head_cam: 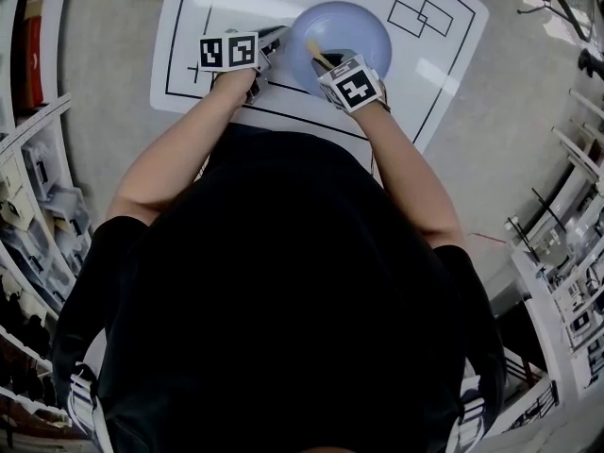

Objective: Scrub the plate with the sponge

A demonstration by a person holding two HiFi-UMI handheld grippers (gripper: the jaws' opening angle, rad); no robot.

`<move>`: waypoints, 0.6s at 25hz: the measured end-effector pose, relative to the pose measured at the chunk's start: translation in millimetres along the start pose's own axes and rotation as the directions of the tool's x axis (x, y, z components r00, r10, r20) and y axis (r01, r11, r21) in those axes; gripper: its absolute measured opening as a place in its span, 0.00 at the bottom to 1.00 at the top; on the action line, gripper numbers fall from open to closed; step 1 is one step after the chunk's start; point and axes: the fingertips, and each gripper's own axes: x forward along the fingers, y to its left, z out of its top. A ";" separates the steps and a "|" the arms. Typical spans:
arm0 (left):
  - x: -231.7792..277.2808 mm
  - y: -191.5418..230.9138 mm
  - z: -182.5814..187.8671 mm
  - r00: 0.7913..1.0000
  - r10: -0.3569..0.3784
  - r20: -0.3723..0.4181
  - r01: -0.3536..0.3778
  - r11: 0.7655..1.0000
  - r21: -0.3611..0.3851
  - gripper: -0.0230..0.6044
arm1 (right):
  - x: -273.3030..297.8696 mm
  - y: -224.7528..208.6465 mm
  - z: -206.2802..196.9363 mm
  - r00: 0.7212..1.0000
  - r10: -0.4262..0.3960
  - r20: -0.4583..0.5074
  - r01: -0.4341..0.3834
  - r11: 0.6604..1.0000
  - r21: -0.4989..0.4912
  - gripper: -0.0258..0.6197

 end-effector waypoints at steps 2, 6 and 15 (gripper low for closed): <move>-3.0 -4.3 2.9 1.000 0.001 0.004 -0.001 1.000 0.022 0.09 | -5.7 0.7 2.7 1.000 -0.013 0.020 0.013 1.000 -0.003 0.09; -11.8 -18.4 11.1 1.000 0.001 0.021 -0.003 0.997 0.082 0.09 | -24.1 2.2 6.4 0.997 -0.042 0.061 0.042 0.999 0.003 0.09; -39.0 -53.6 22.1 0.998 0.003 0.066 -0.017 0.978 0.207 0.09 | -81.4 -10.3 7.6 0.965 -0.144 0.219 0.124 0.987 0.102 0.09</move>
